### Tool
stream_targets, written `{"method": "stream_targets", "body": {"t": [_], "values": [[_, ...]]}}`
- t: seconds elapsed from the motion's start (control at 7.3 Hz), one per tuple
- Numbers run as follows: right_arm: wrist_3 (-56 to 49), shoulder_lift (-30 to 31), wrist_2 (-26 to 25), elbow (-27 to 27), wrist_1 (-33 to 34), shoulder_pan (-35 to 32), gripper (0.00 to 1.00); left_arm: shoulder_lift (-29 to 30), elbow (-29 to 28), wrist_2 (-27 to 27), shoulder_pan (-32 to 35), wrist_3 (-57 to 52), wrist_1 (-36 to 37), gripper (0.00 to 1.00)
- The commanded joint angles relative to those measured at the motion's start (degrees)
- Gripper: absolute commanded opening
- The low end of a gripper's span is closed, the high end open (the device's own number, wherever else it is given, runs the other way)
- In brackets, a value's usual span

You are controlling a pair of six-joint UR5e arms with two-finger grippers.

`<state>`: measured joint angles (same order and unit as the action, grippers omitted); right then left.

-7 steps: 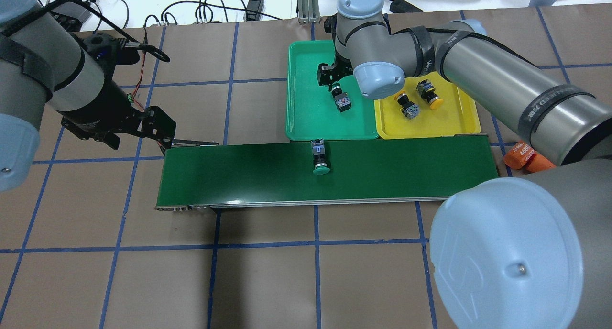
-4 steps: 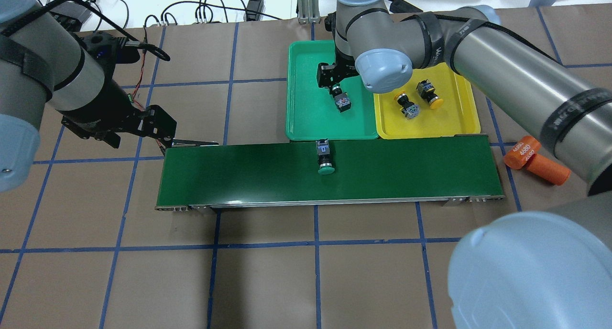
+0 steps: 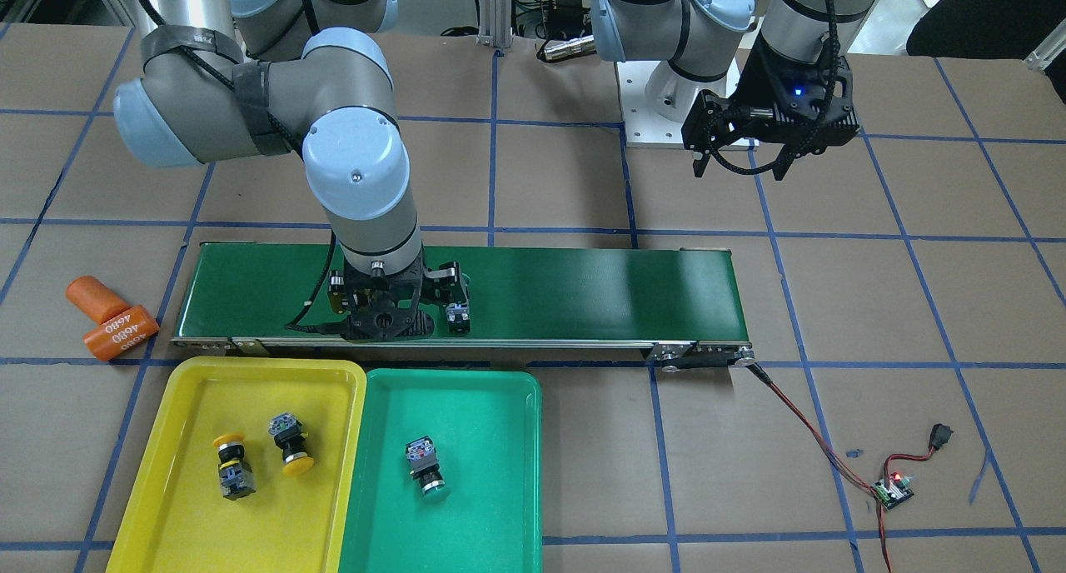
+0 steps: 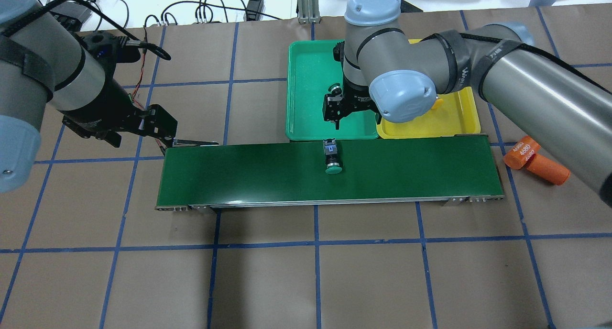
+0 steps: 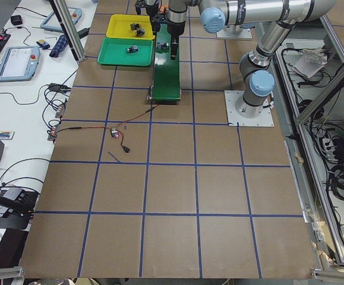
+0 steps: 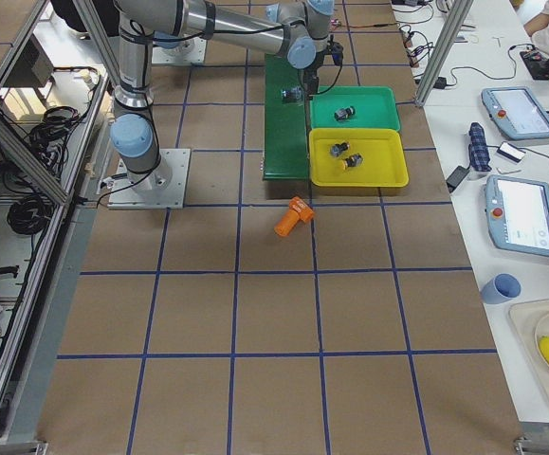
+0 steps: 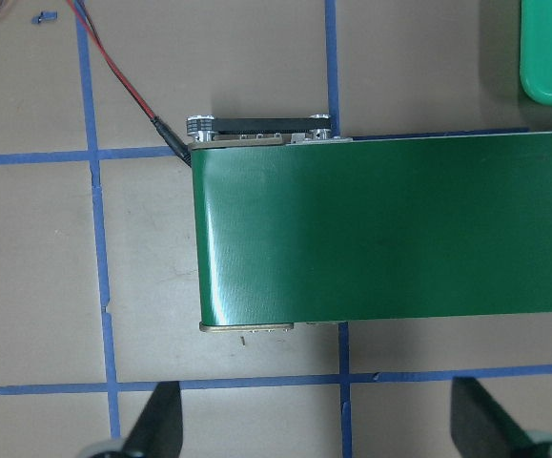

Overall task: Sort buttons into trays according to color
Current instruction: 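Return the right gripper to the belt and grasp the second green-capped button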

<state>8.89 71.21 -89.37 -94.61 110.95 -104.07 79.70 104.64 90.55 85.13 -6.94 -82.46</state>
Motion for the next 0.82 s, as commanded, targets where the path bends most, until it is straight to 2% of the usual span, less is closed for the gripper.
{"method": "stream_targets", "body": {"t": [0.0, 0.41, 0.69], "values": [[0.6, 1.2, 1.1, -3.4, 0.6, -1.3, 0.96, 0.2, 0.0, -0.2, 0.1, 0.1, 0.1, 1.00], [0.5, 0.4, 1.0, -3.5, 1.6, -1.8, 0.93, -0.4, 0.9, 0.1, 0.2, -0.1, 0.0, 1.00], [0.4, -0.2, 1.0, -5.1, 4.9, -2.2, 0.92, -0.5, 1.2, 0.1, 0.2, 0.0, 0.2, 1.00]]}}
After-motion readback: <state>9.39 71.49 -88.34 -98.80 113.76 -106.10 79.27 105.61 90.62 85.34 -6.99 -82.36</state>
